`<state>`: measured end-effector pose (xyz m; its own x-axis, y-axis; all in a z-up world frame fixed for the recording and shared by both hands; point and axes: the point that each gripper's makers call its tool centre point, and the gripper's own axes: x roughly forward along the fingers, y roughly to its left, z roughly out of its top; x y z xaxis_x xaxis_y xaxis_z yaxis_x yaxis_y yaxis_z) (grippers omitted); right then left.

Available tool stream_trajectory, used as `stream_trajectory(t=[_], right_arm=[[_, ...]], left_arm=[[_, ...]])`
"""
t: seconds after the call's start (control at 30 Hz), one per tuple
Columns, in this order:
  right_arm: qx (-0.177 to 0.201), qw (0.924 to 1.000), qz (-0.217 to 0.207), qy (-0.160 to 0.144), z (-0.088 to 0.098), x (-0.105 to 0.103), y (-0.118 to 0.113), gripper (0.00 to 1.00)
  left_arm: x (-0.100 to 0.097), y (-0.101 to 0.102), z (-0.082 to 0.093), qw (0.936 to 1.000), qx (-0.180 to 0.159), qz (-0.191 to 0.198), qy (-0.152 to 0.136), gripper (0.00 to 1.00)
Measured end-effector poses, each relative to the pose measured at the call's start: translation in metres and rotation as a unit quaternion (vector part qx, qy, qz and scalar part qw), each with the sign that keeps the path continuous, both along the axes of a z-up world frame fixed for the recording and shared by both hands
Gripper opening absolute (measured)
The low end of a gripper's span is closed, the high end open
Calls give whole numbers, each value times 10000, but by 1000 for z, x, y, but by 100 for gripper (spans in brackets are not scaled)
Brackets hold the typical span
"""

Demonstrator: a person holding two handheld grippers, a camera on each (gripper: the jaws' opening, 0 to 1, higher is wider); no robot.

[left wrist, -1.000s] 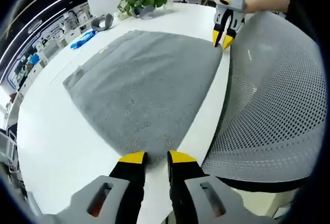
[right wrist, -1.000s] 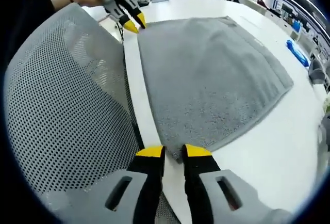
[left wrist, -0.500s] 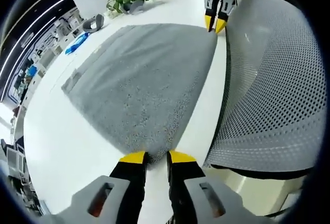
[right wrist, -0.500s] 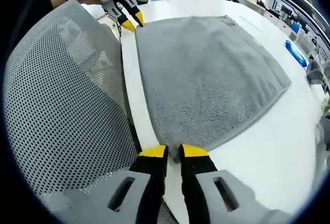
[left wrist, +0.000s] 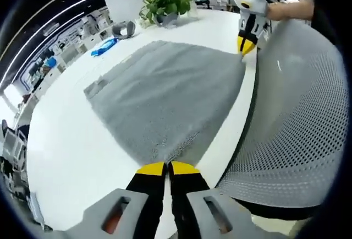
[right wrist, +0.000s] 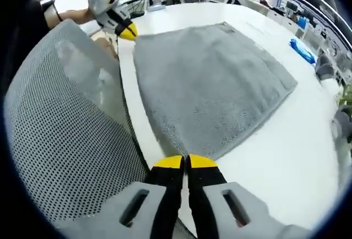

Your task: Fold the towel on the table until its edges align and the towel forms a compact rectangular stack.

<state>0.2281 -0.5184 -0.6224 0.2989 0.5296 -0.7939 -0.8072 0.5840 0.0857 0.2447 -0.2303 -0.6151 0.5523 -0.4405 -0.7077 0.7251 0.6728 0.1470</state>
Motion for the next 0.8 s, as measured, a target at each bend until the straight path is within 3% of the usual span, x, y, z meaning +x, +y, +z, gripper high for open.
stream_trajectory(t=[0.17,0.33,0.4,0.53,0.8], right_arm=[[109,9990,-392,-171,12,11,-13,0],[920,9858,-1342,-427,43,30,-16,0],[952,9824,-1514,-541,52,30,-21,0],[592,9828,-1424,-1019,65,32,-28,0],[631,9723,-1538,-1643,94,45,-30,0]], left_arm=[[3,-8,19,9944,-879,592,-52,2],[7,-13,43,9836,-1508,971,-200,2],[7,-12,49,9822,-1560,1017,-254,2],[5,-15,63,9807,-1617,1013,-416,2],[8,-20,88,9773,-1657,995,-863,2]])
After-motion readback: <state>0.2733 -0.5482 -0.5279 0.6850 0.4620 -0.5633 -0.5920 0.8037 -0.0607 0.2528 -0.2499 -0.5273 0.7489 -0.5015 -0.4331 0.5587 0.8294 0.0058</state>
